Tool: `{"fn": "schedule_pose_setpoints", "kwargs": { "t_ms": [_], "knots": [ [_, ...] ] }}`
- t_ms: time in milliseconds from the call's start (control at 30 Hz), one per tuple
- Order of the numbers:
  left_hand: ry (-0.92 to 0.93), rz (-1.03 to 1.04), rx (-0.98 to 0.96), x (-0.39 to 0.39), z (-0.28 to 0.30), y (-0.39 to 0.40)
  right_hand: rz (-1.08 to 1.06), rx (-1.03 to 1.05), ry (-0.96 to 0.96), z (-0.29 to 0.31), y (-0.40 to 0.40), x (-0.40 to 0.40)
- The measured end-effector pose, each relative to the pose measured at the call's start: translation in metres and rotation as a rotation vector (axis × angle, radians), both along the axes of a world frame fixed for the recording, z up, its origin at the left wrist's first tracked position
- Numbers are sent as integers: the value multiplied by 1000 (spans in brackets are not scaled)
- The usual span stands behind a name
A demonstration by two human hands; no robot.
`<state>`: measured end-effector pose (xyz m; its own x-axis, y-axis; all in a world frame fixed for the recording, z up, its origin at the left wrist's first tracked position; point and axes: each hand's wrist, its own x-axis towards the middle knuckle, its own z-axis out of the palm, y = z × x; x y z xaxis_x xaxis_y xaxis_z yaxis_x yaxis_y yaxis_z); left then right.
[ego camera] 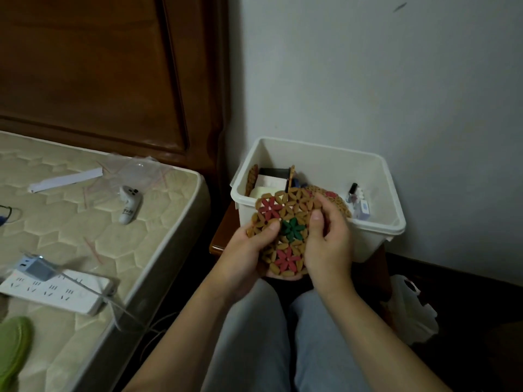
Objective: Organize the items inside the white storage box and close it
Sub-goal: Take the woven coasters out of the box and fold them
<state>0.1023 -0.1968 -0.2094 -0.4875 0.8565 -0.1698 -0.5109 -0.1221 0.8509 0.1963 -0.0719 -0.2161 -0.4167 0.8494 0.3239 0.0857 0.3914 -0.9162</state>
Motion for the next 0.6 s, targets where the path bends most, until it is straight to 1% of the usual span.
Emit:
{"fn": "schedule_pose_setpoints", "kwargs": {
  "t_ms": [100,167,233,333,433,600],
  "knots": [
    [12,76,18,-44,15,6,74,-11,-26,25,20,-46],
    [14,214,43,-69,18,9,97,-65,-90,33,40,-78],
    [-14,380,73,-92,16,9,147,-122,-241,35,62,-110],
    [-64,549,88,-119,11,9,321,-177,-540,26,80,-151],
    [-72,590,73,-134,7,11,429,-129,-716,10,86,-184],
    [-98,586,75,-146,-1,19,532,-20,-902,-3,97,-219]
  ]
}}
